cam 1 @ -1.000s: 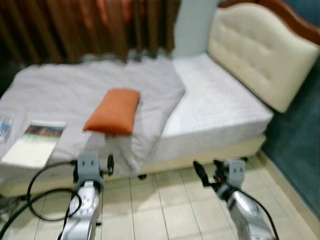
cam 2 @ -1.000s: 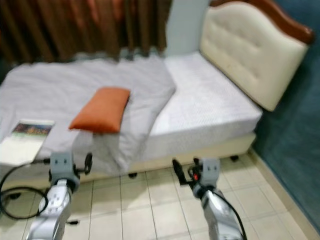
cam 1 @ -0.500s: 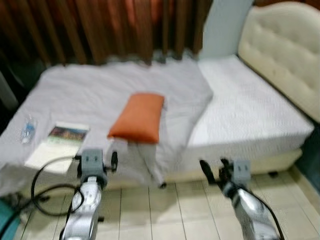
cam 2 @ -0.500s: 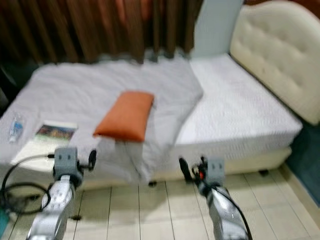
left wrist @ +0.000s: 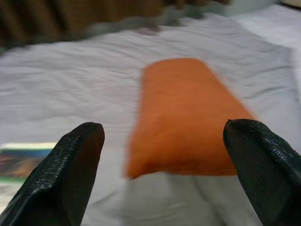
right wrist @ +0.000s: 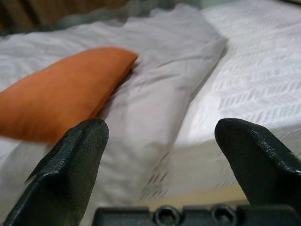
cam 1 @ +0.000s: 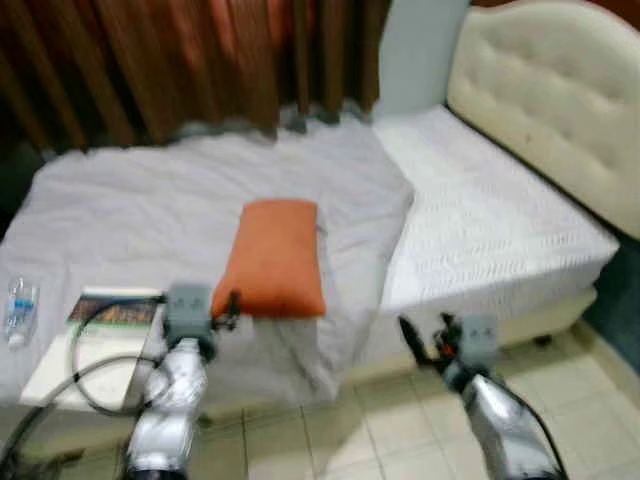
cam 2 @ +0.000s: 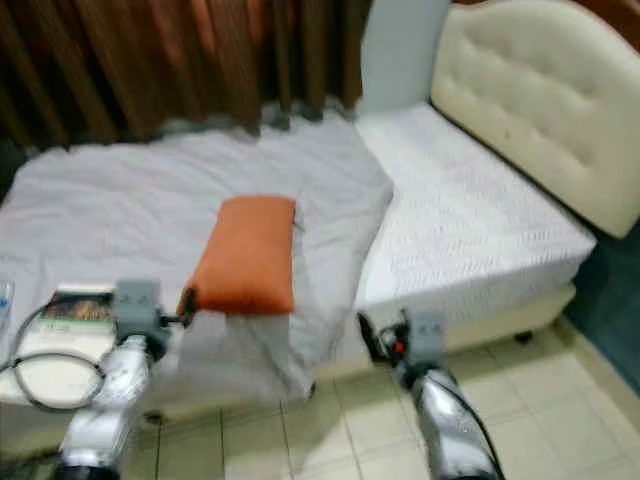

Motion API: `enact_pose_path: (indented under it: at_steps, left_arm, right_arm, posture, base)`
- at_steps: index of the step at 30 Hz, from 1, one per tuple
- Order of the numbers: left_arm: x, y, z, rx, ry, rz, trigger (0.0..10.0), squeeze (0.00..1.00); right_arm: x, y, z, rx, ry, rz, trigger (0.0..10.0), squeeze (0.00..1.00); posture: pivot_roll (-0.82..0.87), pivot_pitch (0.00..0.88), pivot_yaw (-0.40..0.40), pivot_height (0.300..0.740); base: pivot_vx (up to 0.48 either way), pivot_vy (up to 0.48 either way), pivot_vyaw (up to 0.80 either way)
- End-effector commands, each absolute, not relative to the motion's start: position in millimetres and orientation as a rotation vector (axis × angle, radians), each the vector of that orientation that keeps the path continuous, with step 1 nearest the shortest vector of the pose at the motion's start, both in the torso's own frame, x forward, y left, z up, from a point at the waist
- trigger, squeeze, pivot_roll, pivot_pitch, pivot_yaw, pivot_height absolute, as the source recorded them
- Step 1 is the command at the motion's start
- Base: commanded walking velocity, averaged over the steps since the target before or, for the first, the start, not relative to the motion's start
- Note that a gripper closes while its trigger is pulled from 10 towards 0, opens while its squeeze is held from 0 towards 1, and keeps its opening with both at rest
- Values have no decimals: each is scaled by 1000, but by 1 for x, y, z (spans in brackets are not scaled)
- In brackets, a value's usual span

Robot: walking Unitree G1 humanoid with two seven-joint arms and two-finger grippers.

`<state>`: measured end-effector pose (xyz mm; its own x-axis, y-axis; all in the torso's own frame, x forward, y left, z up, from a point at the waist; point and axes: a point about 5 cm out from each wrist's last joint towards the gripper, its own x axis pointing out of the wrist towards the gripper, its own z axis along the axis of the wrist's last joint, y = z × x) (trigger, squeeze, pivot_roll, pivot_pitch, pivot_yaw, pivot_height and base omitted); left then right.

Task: Clean up the room

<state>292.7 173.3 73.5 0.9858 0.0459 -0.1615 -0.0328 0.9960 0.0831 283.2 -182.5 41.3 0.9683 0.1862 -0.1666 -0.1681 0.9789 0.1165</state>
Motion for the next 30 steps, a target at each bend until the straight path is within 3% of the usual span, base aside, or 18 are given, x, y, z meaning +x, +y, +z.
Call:
enact_pose_path:
  at_steps: [1, 10, 17, 30]
  left_arm:
    - [289, 191, 68, 96, 198, 93, 10000, 0]
    - [290, 189, 68, 70, 189, 98, 10000, 0]
    - [289, 191, 67, 72, 190, 133, 10000, 0]
    - [289, 191, 69, 68, 175, 116, 10000, 0]
  right_arm:
    - [285, -170, 42, 118, 169, 209, 10000, 0]
    - [288, -169, 45, 106, 164, 233, 10000, 0]
    - [288, -156, 45, 62, 183, 316, 10000, 0]
    - [288, -157, 43, 96, 202, 306, 10000, 0]
  posture:
    - [-2, 0, 28, 740]
    - [-9, 0, 24, 740]
    - [-7, 0, 19, 740]
    - [-1, 0, 14, 740]
  base:
    - [0, -458, 0]
    - [193, -400, 0]
    - [46, 0, 482]
    - [480, 0, 154]
